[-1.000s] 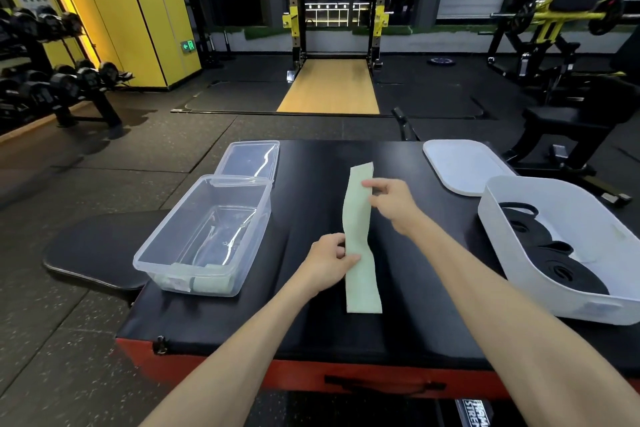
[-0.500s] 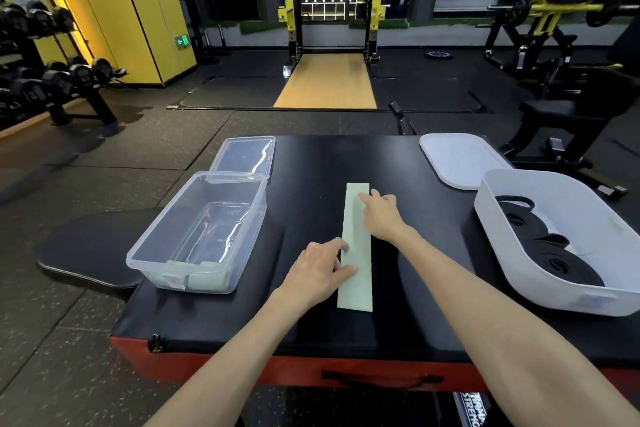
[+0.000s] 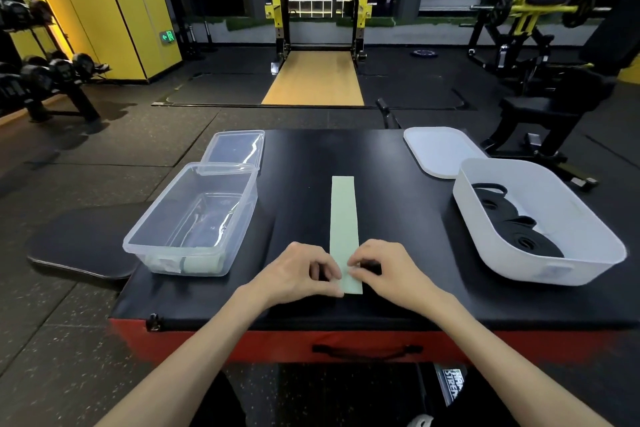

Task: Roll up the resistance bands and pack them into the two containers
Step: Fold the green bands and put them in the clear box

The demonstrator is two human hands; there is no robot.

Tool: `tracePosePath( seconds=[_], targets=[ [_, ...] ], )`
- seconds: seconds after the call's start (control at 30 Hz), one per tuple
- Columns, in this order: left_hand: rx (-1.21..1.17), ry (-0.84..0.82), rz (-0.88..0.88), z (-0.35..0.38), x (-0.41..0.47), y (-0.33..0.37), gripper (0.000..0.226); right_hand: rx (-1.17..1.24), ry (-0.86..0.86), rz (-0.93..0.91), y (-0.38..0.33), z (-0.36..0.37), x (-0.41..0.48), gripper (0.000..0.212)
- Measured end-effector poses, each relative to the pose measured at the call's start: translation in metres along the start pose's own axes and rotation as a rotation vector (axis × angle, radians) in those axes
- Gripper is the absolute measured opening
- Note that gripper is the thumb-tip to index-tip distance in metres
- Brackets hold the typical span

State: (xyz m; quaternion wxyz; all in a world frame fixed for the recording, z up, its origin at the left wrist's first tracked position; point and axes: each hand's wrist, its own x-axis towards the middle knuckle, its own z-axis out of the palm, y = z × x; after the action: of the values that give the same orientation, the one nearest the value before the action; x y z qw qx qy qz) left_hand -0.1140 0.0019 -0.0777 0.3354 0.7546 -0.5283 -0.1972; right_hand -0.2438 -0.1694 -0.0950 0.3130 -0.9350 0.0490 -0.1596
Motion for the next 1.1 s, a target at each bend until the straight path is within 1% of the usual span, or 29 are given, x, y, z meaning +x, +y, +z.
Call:
tracePosePath(
  seconds=[0.07,0.1,0.2,0.3,0.4,0.57,0.67,0.8,0.83,0.93,1.1],
  targets=[
    [0.05,-0.029,0.016,0.002,0.0,0.002,0.02,0.005,-0.012,-0.021,-0.003,0.002,-0.009,0.006],
    [0.076,-0.03,0.023,0.003,0.0,0.003,0.02,0.003,-0.01,-0.032,-0.005,0.003,-0.013,0.009],
    [0.159,-0.005,0.063,0.004,-0.004,0.005,0.012,-0.033,-0.021,-0.039,-0.008,0.004,-0.025,0.019],
    [0.259,0.036,0.111,0.007,-0.008,0.008,0.01,-0.097,0.014,-0.062,-0.01,0.01,-0.033,0.017],
    [0.295,0.083,0.123,0.013,-0.013,0.007,0.012,-0.189,0.075,-0.1,-0.016,0.017,-0.04,0.015],
    [0.253,0.125,0.117,0.022,-0.022,0.005,0.012,-0.282,0.073,-0.139,-0.023,0.019,-0.046,0.017],
    [0.205,0.14,0.078,0.023,-0.023,0.006,0.012,-0.243,0.042,-0.078,-0.022,0.017,-0.044,0.022],
    [0.163,0.137,0.017,0.02,-0.02,0.009,0.008,-0.127,0.036,0.025,-0.024,0.009,-0.036,0.011],
    [0.139,0.142,-0.006,0.02,-0.019,0.009,0.007,-0.116,0.033,0.039,-0.025,0.008,-0.035,0.012],
    [0.123,0.152,-0.044,0.02,-0.017,0.007,0.009,-0.127,0.027,0.056,-0.026,0.011,-0.035,0.013],
    [0.14,0.186,-0.036,0.022,-0.014,0.009,0.004,-0.143,0.095,0.033,-0.022,0.016,-0.036,0.013]
  ],
)
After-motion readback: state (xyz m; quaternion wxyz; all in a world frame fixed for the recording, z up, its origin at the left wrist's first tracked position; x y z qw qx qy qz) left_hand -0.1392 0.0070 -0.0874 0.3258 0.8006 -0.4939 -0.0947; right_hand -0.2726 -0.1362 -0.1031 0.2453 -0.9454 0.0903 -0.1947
